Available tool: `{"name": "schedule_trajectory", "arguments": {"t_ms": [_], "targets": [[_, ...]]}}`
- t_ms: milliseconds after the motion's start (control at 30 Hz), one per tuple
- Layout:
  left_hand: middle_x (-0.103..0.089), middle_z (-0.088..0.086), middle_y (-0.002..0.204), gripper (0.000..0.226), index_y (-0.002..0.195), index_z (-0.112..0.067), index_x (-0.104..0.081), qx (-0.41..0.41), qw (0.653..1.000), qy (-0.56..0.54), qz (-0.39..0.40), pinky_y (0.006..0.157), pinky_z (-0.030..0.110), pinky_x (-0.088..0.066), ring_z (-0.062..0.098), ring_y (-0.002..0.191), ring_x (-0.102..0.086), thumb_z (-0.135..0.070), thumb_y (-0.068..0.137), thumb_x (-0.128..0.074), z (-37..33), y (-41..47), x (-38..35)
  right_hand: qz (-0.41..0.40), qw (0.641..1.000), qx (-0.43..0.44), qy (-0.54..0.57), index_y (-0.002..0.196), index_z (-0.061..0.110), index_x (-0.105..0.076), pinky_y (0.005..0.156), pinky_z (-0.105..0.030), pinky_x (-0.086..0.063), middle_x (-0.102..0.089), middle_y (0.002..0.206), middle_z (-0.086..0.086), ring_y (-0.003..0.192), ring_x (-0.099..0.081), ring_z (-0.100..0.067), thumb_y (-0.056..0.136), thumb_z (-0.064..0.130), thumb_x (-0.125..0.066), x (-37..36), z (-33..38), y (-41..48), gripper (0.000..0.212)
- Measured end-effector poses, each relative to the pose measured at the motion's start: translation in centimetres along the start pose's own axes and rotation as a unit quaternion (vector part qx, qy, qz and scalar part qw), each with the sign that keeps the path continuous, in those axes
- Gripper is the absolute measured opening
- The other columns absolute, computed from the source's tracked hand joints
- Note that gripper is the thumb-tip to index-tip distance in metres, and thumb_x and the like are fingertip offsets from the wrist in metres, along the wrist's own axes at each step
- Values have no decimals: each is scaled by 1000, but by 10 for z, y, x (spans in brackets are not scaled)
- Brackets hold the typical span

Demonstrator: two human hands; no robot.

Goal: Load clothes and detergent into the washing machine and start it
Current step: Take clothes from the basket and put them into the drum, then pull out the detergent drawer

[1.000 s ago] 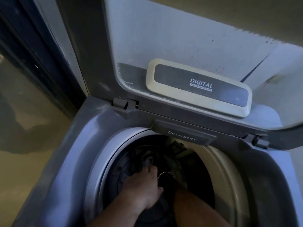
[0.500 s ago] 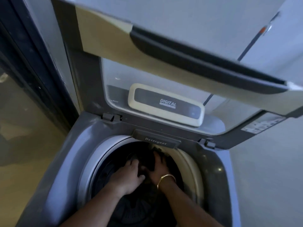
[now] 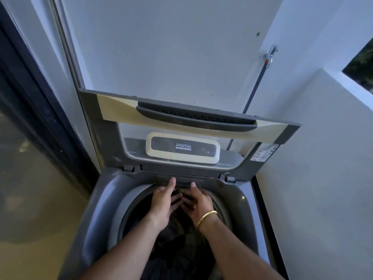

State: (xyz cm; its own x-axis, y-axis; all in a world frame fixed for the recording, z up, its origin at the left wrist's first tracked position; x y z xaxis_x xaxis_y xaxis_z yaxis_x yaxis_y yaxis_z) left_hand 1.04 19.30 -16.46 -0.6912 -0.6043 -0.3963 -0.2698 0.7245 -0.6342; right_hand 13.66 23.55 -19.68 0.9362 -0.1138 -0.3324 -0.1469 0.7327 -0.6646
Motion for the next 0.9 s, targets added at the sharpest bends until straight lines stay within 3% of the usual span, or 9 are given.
{"name": "schedule_trajectory", "arguments": {"t_ms": [133, 200, 300, 333, 467, 667, 900], "targets": [[-71, 20, 137, 41, 141, -6, -63, 0, 995, -99, -30, 85, 41, -64, 30, 104, -75, -31, 111, -72, 0, 11, -3, -2, 992, -25, 121, 136, 2, -61, 82, -41, -62, -68, 128, -21, 112, -72, -35, 95, 43, -78, -3, 5, 0, 60], [-70, 23, 140, 37, 140, -8, -64, 0, 992, -122, -37, 87, 42, -68, 29, 100, -74, -28, 111, -73, 1, 10, 1, -1, 987, -30, 159, 137, -2, -59, 90, -41, -62, -66, 124, -22, 114, -70, -34, 95, 43, -78, -4, 6, -7, 63], [-68, 26, 149, 47, 150, -3, -60, -3, 991, -131, -33, 82, 35, -71, 27, 100, -74, -27, 111, -72, -2, 19, 6, 4, 985, -28, 172, 128, -1, -62, 109, -41, -57, -66, 111, -19, 109, -70, -31, 98, 40, -75, -11, 13, -8, 52], [-67, 26, 152, 49, 151, -3, -60, -1, 991, -130, -33, 79, 33, -71, 26, 100, -74, -27, 111, -72, -1, 21, 10, -4, 984, -25, 177, 130, -1, -60, 108, -41, -58, -65, 109, -20, 106, -71, -31, 98, 38, -75, -11, 11, -6, 52], [-63, 29, 156, 42, 145, -4, -63, -5, 991, -130, -27, 75, 30, -72, 25, 100, -75, -29, 112, -71, -1, 24, 12, -27, 981, 8, 190, 145, -4, -45, 74, -33, -68, -63, 114, -27, 98, -77, -31, 94, 35, -82, -13, 9, -6, 74], [-67, 25, 144, 58, 152, -4, -62, -9, 990, -138, -2, 76, 30, -72, 27, 108, -76, -37, 108, -77, 2, 29, 18, -25, 981, 23, 191, 141, -4, -50, 78, -34, -68, -65, 128, -30, 102, -81, -33, 86, 35, -90, -9, 4, 0, 78], [-69, 22, 137, 60, 154, -4, -59, -18, 990, -138, 11, 79, 31, -72, 28, 110, -77, -38, 108, -76, 6, 38, 20, -32, 981, 38, 189, 135, -2, -56, 80, -33, -67, -66, 125, -30, 101, -81, -35, 88, 32, -89, -8, 2, -3, 66]]}}
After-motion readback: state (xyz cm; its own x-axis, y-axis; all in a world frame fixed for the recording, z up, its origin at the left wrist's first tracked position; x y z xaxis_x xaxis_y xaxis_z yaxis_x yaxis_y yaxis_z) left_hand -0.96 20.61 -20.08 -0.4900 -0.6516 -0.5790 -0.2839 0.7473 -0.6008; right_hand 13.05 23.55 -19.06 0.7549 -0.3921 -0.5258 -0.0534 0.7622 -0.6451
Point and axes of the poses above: each hand's wrist, its own y-axis towards the middle knuckle, its own x-axis out of the back of the hand, z = x × y, the point moved 1 cm from there along y, towards the middle knuckle
